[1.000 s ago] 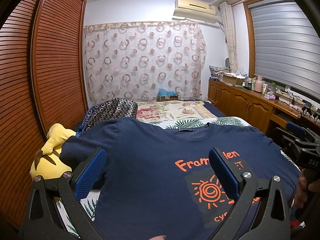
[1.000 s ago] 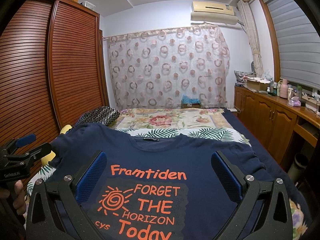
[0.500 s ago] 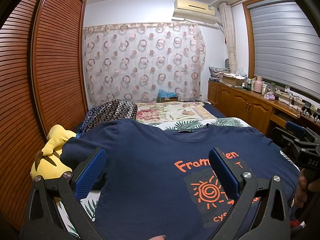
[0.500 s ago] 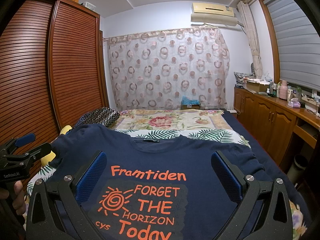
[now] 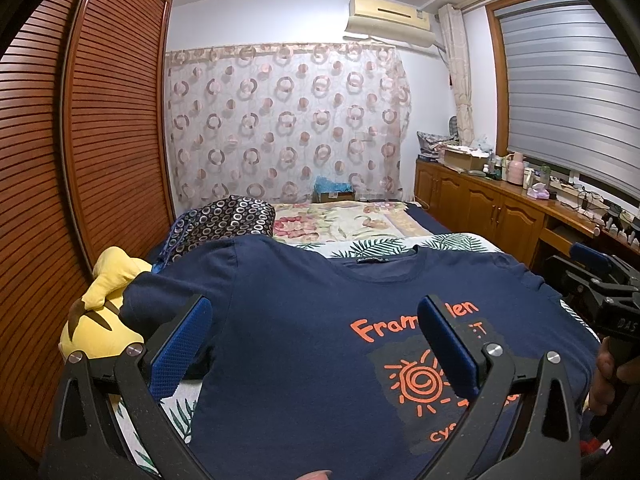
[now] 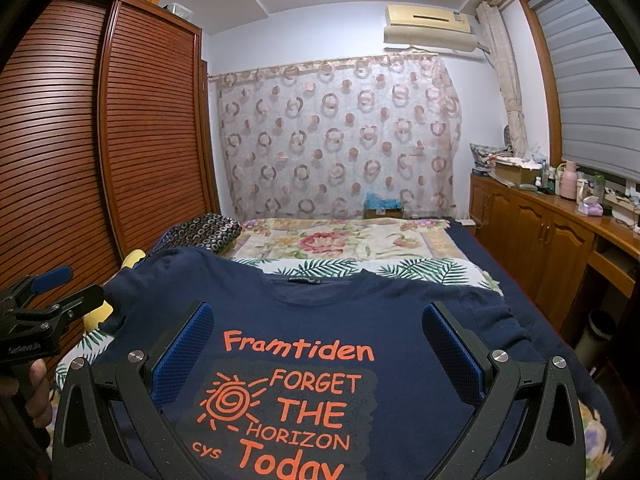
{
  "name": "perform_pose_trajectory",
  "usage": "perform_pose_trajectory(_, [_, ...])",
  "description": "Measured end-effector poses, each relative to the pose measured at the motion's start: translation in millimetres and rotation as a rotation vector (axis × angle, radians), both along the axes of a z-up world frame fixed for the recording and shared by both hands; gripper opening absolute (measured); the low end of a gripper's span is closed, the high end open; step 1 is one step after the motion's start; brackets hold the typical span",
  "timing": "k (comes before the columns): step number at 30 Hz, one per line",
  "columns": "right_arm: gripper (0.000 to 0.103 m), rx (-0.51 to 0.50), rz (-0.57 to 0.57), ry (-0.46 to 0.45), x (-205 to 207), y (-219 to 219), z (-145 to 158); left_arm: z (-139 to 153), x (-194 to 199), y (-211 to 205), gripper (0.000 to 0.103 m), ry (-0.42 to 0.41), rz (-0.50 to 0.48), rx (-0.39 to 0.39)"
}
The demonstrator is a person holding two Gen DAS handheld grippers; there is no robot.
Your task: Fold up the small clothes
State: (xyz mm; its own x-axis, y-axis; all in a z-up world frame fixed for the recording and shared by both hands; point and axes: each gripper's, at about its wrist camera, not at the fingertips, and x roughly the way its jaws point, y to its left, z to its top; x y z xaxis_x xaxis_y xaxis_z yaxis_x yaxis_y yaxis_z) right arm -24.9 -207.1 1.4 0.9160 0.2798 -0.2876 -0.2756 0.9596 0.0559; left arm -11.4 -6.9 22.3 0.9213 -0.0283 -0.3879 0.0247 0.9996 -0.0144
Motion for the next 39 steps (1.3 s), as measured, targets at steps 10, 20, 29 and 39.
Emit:
perform_pose_trajectory(10, [0.103, -0.017, 0.102, 0.045, 13.5, 9.5, -2.5, -12.7, 16.3, 29.7, 0.103, 0.060, 0.024, 0.004])
perform_pose_trajectory(20, [0.103, -0.066, 0.198, 0.071, 39.2, 11.1, -2.6, -34.9, 32.6, 79.5, 0.103, 0.109, 0.046, -0.013])
perform_pose_trajectory(29, [0.103, -0.097, 0.242, 0.100, 64.9, 10.1, -7.7, -50.1, 52.5, 128.8, 0.083, 0.167, 0.070, -0.016])
perform_pose_trajectory(39, [0.103, -0.113, 0.276, 0.159, 86.0, 12.9, -8.9, -56.4, 88.4, 180.0, 0.065, 0.230, 0.128, -0.022])
